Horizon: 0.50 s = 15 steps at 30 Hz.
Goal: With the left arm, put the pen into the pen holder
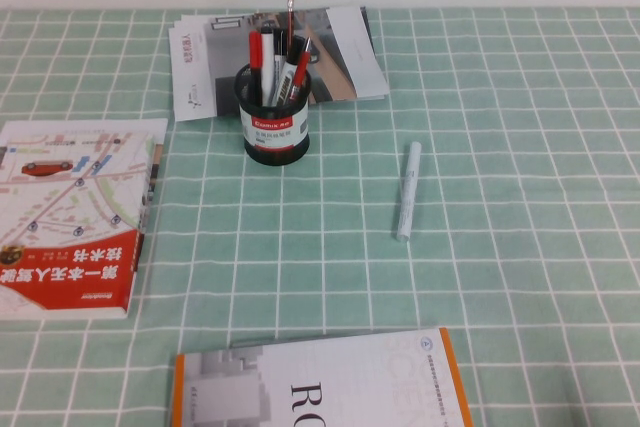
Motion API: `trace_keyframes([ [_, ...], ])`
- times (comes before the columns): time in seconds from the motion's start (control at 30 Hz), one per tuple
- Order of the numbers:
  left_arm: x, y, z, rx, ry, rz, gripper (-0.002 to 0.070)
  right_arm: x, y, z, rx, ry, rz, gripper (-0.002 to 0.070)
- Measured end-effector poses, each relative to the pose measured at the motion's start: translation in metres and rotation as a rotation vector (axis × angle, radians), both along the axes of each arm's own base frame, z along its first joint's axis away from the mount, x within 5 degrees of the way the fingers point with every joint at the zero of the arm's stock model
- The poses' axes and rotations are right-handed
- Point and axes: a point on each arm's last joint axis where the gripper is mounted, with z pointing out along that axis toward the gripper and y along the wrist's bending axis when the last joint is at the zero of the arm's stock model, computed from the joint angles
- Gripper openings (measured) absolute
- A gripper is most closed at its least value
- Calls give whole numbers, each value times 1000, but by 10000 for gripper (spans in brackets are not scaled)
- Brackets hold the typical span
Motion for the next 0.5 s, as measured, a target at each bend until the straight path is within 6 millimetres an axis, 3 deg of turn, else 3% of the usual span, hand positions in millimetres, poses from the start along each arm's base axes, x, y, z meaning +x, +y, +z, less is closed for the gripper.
trace_keyframes([
  [0.17,-2,0,-10,8,116,-4,-3,0,0,0,0,0,0,-20],
  [0.5,-3,0,-11,9,132,-5,-3,0,0,0,0,0,0,-20],
])
